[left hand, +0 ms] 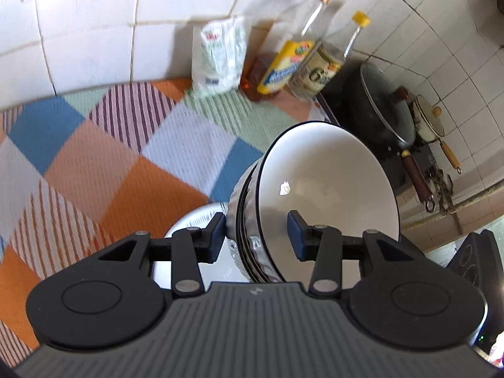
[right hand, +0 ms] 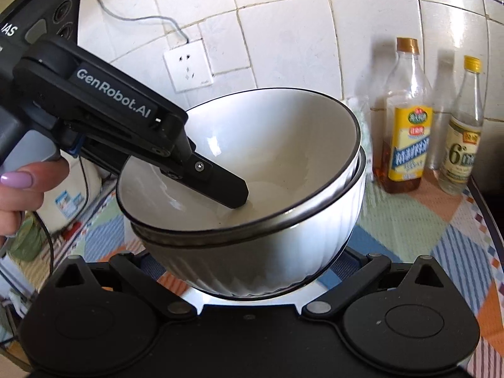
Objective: Organize plates and bowls
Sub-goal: 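Carry the bowl stack with the left gripper over the plate stack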
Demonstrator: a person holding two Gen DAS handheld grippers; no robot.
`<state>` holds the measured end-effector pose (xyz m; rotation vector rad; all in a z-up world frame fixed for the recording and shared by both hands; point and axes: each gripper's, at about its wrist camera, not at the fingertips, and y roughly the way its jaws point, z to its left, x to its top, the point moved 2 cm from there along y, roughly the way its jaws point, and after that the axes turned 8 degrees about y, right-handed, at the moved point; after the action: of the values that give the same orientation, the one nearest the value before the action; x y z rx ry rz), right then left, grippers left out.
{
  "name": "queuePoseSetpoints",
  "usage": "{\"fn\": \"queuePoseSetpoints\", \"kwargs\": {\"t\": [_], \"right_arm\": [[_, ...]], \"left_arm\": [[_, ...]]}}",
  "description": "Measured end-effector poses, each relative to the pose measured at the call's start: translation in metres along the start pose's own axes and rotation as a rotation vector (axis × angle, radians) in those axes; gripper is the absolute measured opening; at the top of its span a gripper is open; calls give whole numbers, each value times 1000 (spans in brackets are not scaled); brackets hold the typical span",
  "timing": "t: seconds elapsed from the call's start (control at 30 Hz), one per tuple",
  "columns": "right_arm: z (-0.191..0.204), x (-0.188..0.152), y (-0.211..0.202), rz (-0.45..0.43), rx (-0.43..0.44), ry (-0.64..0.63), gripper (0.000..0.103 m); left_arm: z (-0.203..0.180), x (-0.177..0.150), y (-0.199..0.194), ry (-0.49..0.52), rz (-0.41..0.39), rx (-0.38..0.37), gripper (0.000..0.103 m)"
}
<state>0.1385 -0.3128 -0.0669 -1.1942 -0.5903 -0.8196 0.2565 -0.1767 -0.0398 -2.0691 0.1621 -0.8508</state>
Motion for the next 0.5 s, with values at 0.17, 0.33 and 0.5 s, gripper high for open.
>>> {"fn": "queuePoseSetpoints", "kwargs": {"t": [0.17,0.33,0.5], "right_arm": [[3,-28,-10,33,-4,-8,103],[8,-51,-6,68,0,-31,103],[16,-71,5,74,-7,-50,103]], "left_arm": [[-3,-34,8,-37,18,8,41],[10,-58,18,-76,35,2,41],[25,-70,30,-86,44,0,41]]}}
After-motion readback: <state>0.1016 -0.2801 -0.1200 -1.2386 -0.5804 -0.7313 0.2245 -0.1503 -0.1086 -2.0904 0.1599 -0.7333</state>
